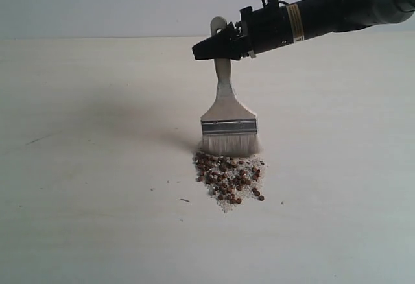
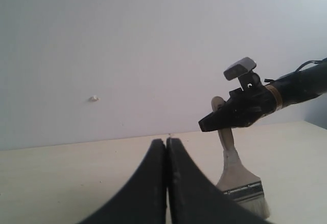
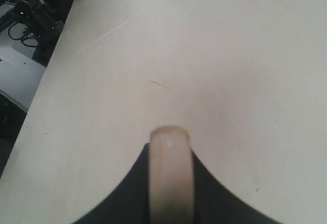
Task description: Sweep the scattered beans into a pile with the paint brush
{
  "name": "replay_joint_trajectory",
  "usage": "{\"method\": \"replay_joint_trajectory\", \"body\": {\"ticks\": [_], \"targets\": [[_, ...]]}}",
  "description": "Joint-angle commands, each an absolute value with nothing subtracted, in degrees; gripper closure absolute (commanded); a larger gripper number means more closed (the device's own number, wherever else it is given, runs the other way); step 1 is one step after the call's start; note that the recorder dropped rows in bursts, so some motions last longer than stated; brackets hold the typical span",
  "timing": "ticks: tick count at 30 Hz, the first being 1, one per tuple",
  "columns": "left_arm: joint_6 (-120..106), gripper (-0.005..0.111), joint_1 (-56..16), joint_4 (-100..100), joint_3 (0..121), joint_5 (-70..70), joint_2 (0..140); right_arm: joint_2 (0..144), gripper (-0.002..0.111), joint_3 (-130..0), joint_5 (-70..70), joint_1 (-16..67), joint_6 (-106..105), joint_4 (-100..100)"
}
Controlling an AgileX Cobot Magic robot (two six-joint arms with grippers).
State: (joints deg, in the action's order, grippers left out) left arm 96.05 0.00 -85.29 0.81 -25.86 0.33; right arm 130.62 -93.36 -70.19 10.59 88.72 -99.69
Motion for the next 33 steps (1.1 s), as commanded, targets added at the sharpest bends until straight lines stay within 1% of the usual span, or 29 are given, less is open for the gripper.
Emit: {"method": "replay_joint_trajectory", "body": {"ticks": [1,6,10,13,16,19,21,26,33], "targets": [[96.15,0.107,0.06,-85.13,0.67,-25.62,0.0,127.2,0.108,-93.56,-69.96,10.65,82.42,-99.95],[96.15,0.107,0.06,-85.13,0.67,-25.62,0.0,124.11,0.108,-93.69,-69.96,9.61,81.67,-99.95],[96.15,0.107,0.06,-85.13,0.67,-25.62,0.0,118.14,0.108,-92.53,-69.96,8.04,82.83,-99.2],[96.15,0.107,0.06,-85.13,0.67,-25.62,0.0,111.08,0.108,-84.48,-69.96,7.88,78.53,-97.15],[96.15,0.107,0.06,-85.13,0.67,-25.62,0.0,107.65,0.108,-77.23,-69.96,7.88,74.86,-93.71],[96.15,0.107,0.06,-85.13,0.67,-25.62,0.0,102.77,0.108,-65.09,-69.96,7.88,68.31,-90.03],[96.15,0.107,0.06,-85.13,0.67,-25.62,0.0,101.17,0.108,-61.05,-69.96,7.88,66.77,-88.96],[96.15,0.107,0.06,-85.13,0.67,-25.62,0.0,98.05,0.108,-54.02,-69.96,9.07,66.08,-90.52],[96.15,0.107,0.06,-85.13,0.67,-25.62,0.0,97.7,0.108,-49.91,-69.96,13.14,65.37,-90.95]]}}
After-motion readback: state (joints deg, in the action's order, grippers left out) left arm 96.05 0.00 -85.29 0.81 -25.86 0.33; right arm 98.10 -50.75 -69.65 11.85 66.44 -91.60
